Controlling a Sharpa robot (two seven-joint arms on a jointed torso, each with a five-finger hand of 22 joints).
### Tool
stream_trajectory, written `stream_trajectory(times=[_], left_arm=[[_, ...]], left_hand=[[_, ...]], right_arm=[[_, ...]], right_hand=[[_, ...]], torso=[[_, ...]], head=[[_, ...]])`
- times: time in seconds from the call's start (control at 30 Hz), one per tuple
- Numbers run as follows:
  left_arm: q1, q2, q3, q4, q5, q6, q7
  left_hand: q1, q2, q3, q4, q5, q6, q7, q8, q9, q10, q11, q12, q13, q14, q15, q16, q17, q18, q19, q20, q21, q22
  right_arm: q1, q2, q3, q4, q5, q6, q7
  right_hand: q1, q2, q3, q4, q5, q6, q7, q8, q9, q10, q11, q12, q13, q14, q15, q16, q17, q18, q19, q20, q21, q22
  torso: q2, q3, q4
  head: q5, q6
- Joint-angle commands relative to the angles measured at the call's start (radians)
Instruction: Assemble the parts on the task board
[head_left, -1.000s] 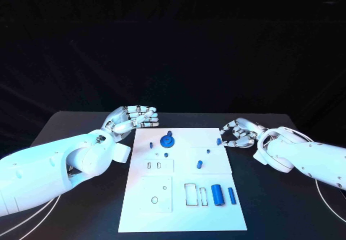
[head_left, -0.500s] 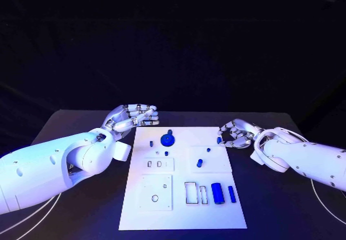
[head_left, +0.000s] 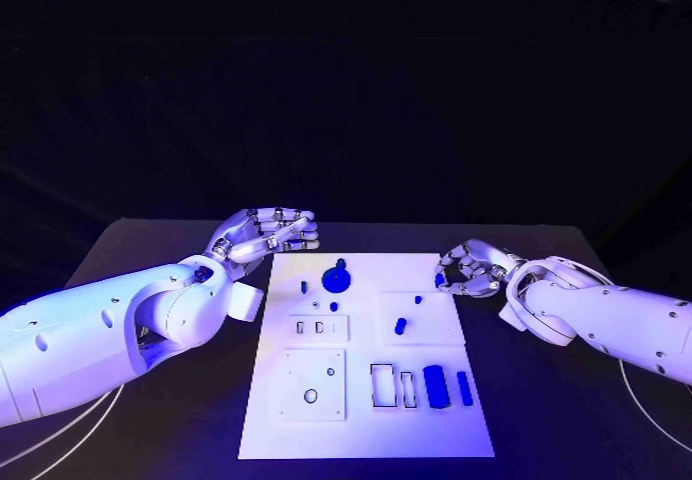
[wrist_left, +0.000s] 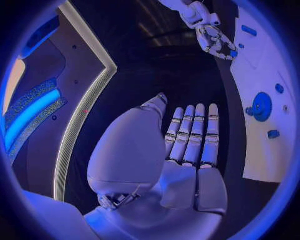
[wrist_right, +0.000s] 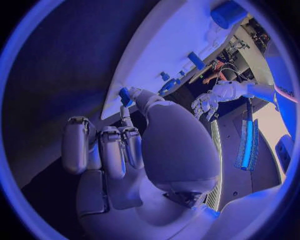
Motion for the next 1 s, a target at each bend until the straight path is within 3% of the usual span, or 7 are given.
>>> stream_trajectory(times=[0.03,0.53,1.0], left_arm=[[0.001,0.002,0.001,0.001,-0.002,0.017,0.008],[0.001,0.002,0.001,0.0,-0.002,0.02,0.006],[0.001,0.001,0.001,0.0,-0.003,0.021,0.006]], left_hand=[[-0.007,-0.005,0.006,-0.001,-0.005,-0.003,0.037,-0.002,-0.001,0.004,0.001,-0.005,-0.001,-0.005,0.001,-0.003,0.001,0.011,0.004,0.0,0.0,-0.001],[-0.007,-0.006,0.008,-0.001,-0.005,-0.003,0.038,-0.002,-0.001,0.004,0.001,-0.007,-0.001,-0.005,0.001,-0.005,0.003,0.011,0.004,0.0,0.0,-0.002],[-0.007,-0.006,0.008,-0.001,-0.005,-0.003,0.038,-0.002,-0.001,0.004,0.001,-0.007,-0.001,-0.005,0.001,-0.005,0.003,0.011,0.004,0.0,0.0,-0.002]], right_arm=[[-0.001,0.002,0.0,-0.002,0.0,0.019,0.0],[-0.004,0.008,0.0,-0.01,0.0,0.02,-0.01],[-0.005,0.019,0.0,-0.012,0.006,-0.017,-0.036]], right_hand=[[0.0,0.009,0.007,-0.001,-0.006,0.008,0.0,0.004,0.001,0.076,-0.002,0.005,0.224,0.099,0.0,0.005,0.241,0.0,0.006,-0.002,0.007,0.032],[-0.004,0.01,0.011,-0.001,-0.011,0.013,-0.002,0.006,0.002,0.076,-0.004,0.006,0.225,0.1,-0.002,0.005,0.243,0.0,0.008,-0.004,0.009,0.035],[-0.048,0.032,0.031,0.022,0.014,0.043,-0.016,0.018,0.01,0.084,-0.016,0.014,0.234,0.101,-0.012,0.007,0.25,-0.002,0.015,-0.012,0.016,0.046]], torso=[[0.0,0.0006,-0.0006],[0.0,0.0008,-0.0004],[0.0,0.0003,0.0004]], head=[[0.0,0.0],[0.001,-0.001],[-0.001,-0.005]])
